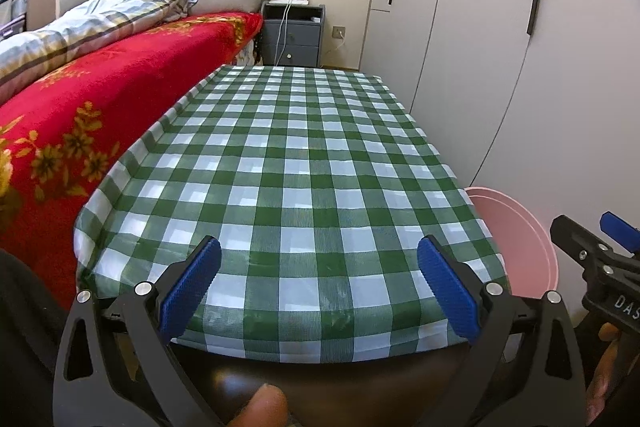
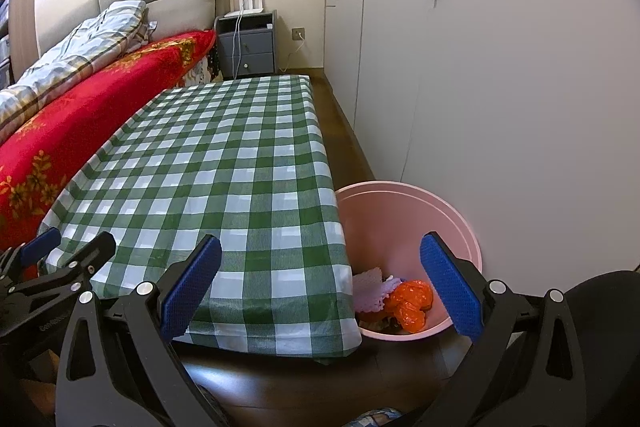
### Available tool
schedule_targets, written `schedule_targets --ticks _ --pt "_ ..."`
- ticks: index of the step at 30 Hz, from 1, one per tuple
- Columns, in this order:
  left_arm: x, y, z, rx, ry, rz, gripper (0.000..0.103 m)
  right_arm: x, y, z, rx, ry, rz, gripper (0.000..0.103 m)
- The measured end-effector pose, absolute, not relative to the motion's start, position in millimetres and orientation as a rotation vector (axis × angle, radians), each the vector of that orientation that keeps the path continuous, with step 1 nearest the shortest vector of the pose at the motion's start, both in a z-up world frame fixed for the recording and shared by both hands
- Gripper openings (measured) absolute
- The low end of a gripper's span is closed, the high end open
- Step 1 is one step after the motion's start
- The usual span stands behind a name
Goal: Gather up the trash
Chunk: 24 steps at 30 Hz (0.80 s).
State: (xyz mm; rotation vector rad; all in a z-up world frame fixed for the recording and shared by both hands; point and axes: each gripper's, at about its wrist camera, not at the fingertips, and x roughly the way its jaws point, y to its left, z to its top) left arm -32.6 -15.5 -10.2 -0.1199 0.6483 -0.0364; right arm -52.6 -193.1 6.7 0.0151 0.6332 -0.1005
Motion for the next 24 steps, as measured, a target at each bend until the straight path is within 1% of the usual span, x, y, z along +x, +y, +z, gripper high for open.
schedule_targets --ticks 24 --pt "-32.4 -18.5 -13.6 -0.127 0.644 -0.047 0.095 -47.3 -193.4 4.4 0.024 0.643 -0.097 0.098"
